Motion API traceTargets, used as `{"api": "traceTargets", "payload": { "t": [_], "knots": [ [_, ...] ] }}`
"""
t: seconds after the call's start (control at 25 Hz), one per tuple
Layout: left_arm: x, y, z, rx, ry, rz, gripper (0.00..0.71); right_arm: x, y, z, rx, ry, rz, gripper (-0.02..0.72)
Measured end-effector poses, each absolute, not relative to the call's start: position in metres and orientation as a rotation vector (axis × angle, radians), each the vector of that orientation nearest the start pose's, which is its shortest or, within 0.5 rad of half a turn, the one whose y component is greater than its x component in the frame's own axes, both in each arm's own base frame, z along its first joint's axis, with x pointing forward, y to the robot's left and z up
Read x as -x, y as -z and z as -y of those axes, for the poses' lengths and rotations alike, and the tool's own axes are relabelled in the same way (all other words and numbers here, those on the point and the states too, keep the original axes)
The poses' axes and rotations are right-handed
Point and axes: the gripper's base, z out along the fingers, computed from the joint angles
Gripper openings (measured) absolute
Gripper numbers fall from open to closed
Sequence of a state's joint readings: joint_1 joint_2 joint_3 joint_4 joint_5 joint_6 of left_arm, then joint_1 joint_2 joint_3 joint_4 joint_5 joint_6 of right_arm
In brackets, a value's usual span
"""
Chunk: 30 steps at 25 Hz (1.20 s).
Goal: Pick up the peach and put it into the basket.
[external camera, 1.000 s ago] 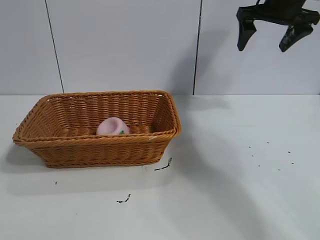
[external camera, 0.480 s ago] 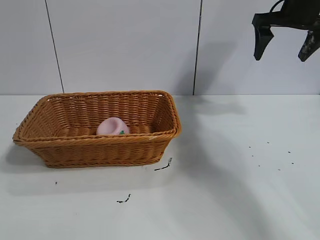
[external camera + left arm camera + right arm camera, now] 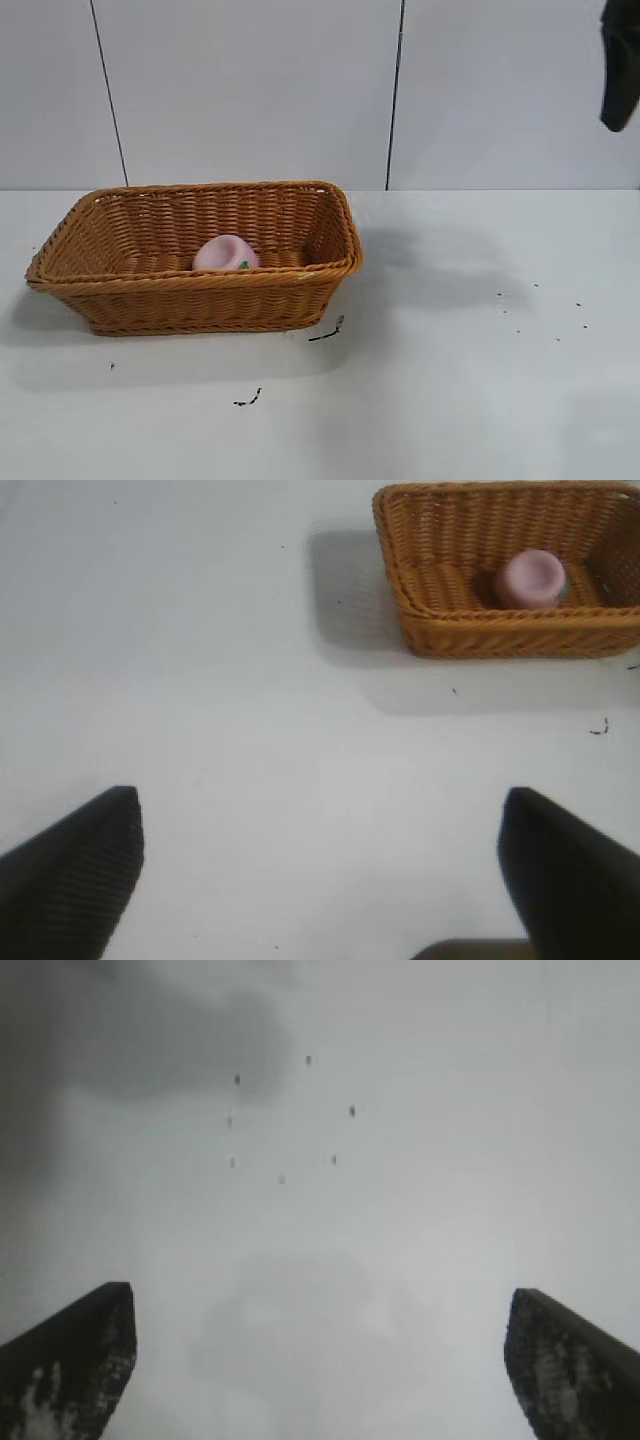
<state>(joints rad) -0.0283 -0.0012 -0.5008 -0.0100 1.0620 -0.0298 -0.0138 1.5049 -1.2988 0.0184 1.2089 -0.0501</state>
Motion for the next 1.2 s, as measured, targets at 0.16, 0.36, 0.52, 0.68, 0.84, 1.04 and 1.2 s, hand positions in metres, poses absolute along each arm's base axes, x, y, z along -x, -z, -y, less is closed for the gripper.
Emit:
{"api": "traceTargets", "payload": {
  "t": [0.16, 0.36, 0.52, 0.68, 0.84, 1.04, 1.2],
  "knots": [
    [0.005, -0.277, 0.001, 0.001, 0.048, -2.044, 0.693, -0.216, -0.304, 0.001, 0.05, -0.014, -2.889, 0.696],
    [0.005, -0.277, 0.001, 0.001, 0.048, -2.044, 0.693, -0.144, -0.287, 0.001, 0.047, -0.004, -2.708, 0.696],
    [0.005, -0.277, 0.001, 0.001, 0.048, -2.044, 0.693, -0.099, -0.272, 0.0, 0.044, 0.001, -2.552, 0.696],
    [0.005, -0.277, 0.001, 0.001, 0.048, -2.044, 0.693, -0.064, -0.271, -0.001, 0.041, 0.0, -2.427, 0.696],
    [0.005, -0.277, 0.001, 0.001, 0.048, -2.044, 0.693, -0.044, -0.277, -0.002, 0.026, -0.007, -2.296, 0.696],
    [0.005, -0.277, 0.001, 0.001, 0.048, -2.044, 0.693, -0.034, -0.278, -0.002, 0.02, -0.015, -2.241, 0.696],
    [0.005, -0.277, 0.001, 0.001, 0.048, -2.044, 0.693, -0.025, -0.28, -0.002, 0.03, -0.022, -2.179, 0.696]
  ]
}}
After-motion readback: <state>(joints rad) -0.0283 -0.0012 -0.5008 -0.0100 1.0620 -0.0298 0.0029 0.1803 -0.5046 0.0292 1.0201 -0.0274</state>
